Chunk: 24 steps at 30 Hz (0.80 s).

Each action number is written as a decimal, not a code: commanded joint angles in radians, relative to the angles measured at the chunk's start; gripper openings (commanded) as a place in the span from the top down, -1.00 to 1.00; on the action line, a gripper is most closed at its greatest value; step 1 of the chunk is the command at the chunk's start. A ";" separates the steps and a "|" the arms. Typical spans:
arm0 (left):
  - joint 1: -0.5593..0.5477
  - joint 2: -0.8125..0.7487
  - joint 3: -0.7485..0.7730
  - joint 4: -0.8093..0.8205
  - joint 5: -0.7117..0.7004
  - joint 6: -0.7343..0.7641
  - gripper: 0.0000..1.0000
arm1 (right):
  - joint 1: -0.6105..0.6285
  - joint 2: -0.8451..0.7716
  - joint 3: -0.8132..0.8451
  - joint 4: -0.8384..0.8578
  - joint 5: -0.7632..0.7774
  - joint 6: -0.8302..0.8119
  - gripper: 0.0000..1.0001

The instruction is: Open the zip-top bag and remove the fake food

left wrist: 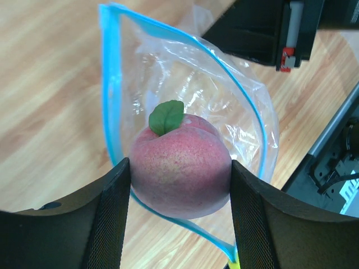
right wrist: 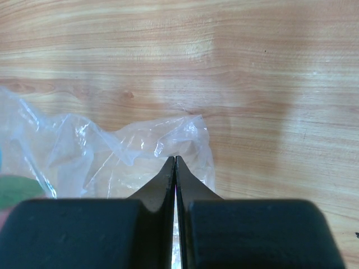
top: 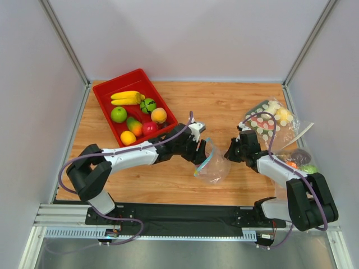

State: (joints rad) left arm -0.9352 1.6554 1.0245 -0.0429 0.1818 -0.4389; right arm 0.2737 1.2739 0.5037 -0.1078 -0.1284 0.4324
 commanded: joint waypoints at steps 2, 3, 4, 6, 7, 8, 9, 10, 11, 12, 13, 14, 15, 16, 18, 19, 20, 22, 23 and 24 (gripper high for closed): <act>0.050 -0.109 -0.027 -0.002 0.013 0.020 0.19 | 0.002 0.002 -0.008 0.008 0.023 0.008 0.99; 0.058 -0.123 -0.041 0.003 0.025 0.016 0.19 | 0.002 0.002 -0.008 0.008 0.023 0.008 0.99; 0.074 -0.149 -0.047 0.012 0.031 0.011 0.19 | 0.002 0.004 -0.008 0.008 0.021 0.006 0.99; 0.088 -0.172 -0.063 0.024 0.047 -0.001 0.19 | 0.002 0.005 -0.010 0.008 0.023 0.008 0.99; 0.099 -0.192 -0.067 0.029 0.048 -0.003 0.19 | 0.002 0.005 -0.008 0.008 0.021 0.006 0.99; 0.102 -0.198 -0.069 0.031 0.050 -0.006 0.19 | 0.002 0.005 -0.010 0.008 0.019 0.008 0.99; 0.110 -0.204 -0.072 0.032 0.056 -0.007 0.19 | 0.002 0.004 -0.010 0.010 0.021 0.008 0.99; 0.111 -0.219 -0.075 0.035 0.059 -0.009 0.19 | 0.002 0.004 -0.008 0.008 0.019 0.006 0.99; 0.116 -0.224 -0.076 0.037 0.058 -0.011 0.19 | 0.002 0.004 -0.008 0.008 0.019 0.008 0.99; 0.127 -0.233 -0.079 0.034 0.053 -0.006 0.19 | 0.002 0.004 -0.010 0.008 0.019 0.006 0.99; 0.134 -0.249 -0.080 0.028 0.047 0.002 0.19 | 0.002 0.004 -0.010 0.007 0.021 0.008 0.99; 0.145 -0.259 -0.080 0.011 0.029 0.011 0.18 | 0.002 0.004 -0.010 0.007 0.019 0.006 0.99; 0.174 -0.279 -0.081 0.002 0.021 0.017 0.17 | 0.002 0.002 -0.010 0.008 0.019 0.006 0.99; 0.193 -0.289 -0.083 -0.018 0.013 0.017 0.17 | 0.002 0.004 -0.010 0.008 0.019 0.005 0.99; 0.265 -0.315 -0.083 -0.041 -0.004 0.023 0.17 | 0.002 0.004 -0.008 0.010 0.018 0.006 0.99; 0.291 -0.322 -0.081 -0.060 -0.011 0.025 0.17 | 0.002 0.005 -0.010 0.011 0.016 0.006 0.99; 0.347 -0.327 -0.080 -0.064 -0.022 0.026 0.17 | 0.002 0.005 -0.010 0.010 0.015 0.006 0.99; 0.406 -0.336 -0.073 -0.071 -0.033 0.028 0.17 | 0.002 0.005 -0.008 0.011 0.013 0.005 0.99; 0.464 -0.335 -0.060 -0.074 -0.041 0.026 0.17 | 0.002 0.005 -0.011 0.011 0.012 0.006 0.99; 0.492 -0.324 -0.050 -0.077 -0.039 0.023 0.17 | 0.002 0.005 -0.011 0.011 0.010 0.005 0.99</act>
State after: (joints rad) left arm -0.5236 1.3464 0.9432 -0.0937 0.1707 -0.4313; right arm 0.2737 1.2743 0.5037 -0.1081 -0.1287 0.4328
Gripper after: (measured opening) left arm 0.685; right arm 0.005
